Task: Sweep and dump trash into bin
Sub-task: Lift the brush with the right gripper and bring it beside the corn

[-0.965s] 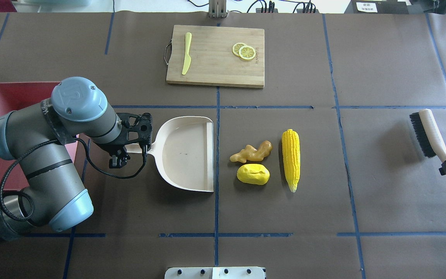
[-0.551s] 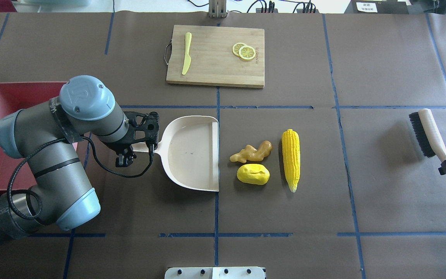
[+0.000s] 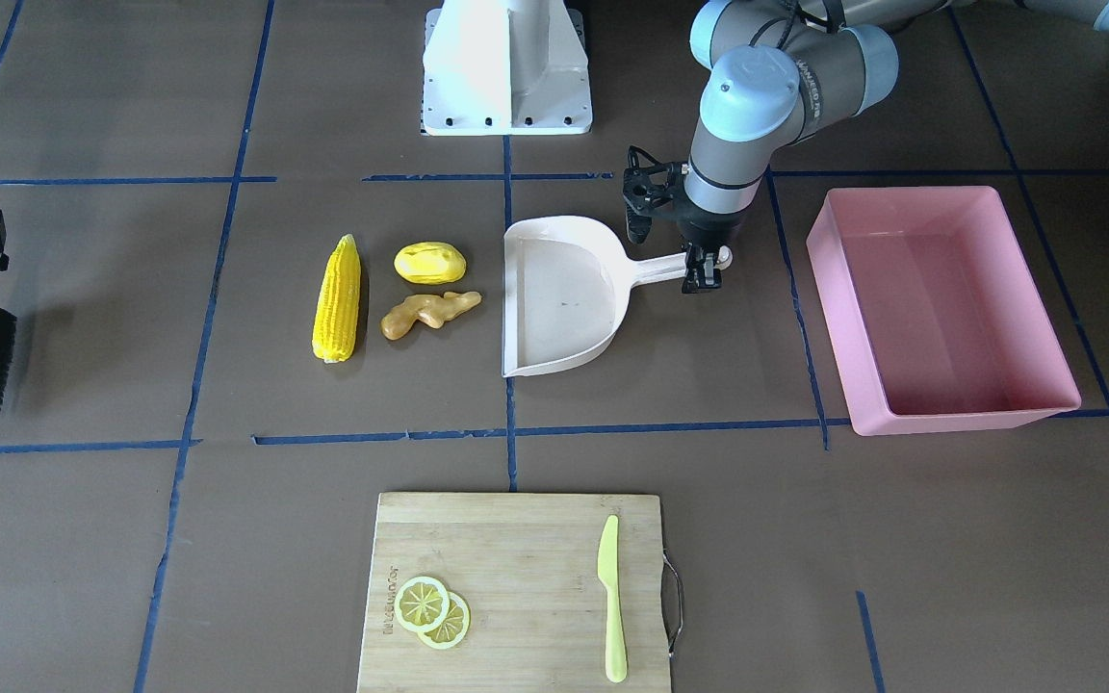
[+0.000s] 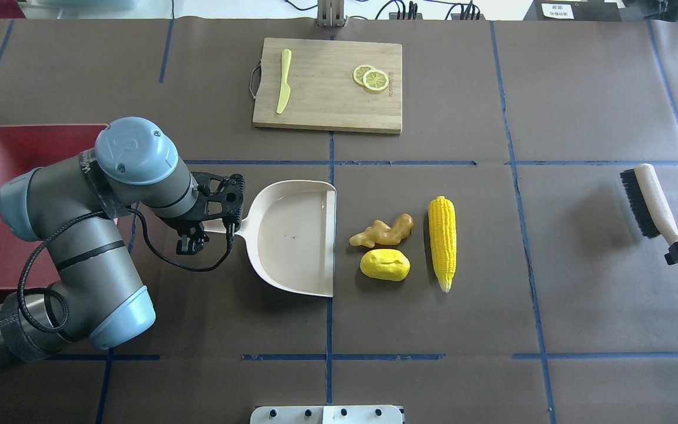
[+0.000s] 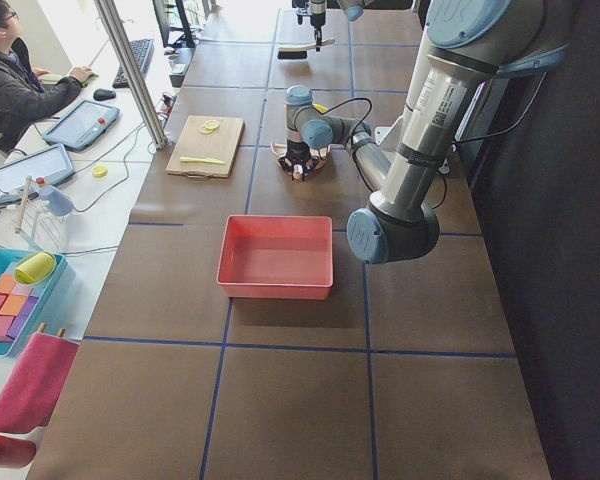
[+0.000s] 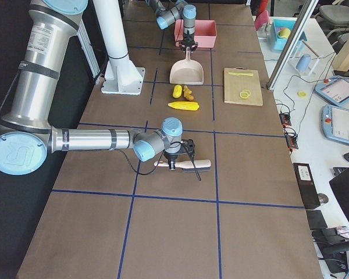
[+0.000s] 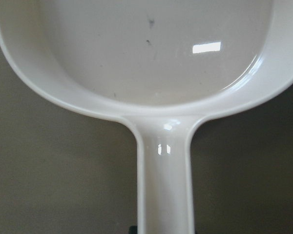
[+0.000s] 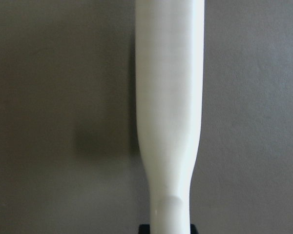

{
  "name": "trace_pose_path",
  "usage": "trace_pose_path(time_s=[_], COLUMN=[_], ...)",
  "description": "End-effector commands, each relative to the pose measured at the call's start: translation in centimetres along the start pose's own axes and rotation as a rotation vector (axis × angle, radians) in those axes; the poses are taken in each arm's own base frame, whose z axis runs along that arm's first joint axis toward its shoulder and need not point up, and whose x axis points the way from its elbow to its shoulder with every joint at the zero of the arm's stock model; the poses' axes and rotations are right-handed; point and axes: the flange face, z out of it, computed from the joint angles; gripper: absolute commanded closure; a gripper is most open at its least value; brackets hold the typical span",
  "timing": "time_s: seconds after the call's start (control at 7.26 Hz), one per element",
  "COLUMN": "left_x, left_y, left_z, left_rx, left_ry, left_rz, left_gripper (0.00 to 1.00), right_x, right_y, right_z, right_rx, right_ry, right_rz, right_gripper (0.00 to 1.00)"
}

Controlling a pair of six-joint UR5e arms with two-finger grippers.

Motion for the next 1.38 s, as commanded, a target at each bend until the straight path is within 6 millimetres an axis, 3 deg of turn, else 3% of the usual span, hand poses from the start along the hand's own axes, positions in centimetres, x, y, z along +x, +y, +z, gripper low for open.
trace_pose_path(time_s=[0.0, 0.55, 0.69, 0.83, 1.24], left_x=[0.0, 0.0, 0.0, -0.1, -0.1], left_y=[-0.2, -0.1, -0.1, -0.1, -0.1], left_z=[-0.1, 0.3, 0.4, 0.5, 0.5], left_rx=[0.002, -0.004, -0.006, -0.007, -0.007], left_ry=[0.000, 0.004, 0.005, 0.005, 0.005], left_rz=[0.007, -0.004, -0.006, -0.008, -0.011], left_gripper=[1.00, 1.00, 1.00, 1.00, 1.00], right_x=[-1.4, -15.6, -18.9, -23.8, -32.3], right_y=[-0.3, -3.1, -3.1, -3.0, -2.0], right_z=[-0.9, 0.9, 0.4, -1.2, -0.8], right_rx=[0.007, -0.031, -0.053, -0.088, -0.089], right_ry=[-0.022, -0.133, -0.147, -0.125, -0.138], right_rz=[-0.003, 0.106, 0.121, 0.155, 0.220], right_gripper=[1.00, 1.00, 1.00, 1.00, 1.00])
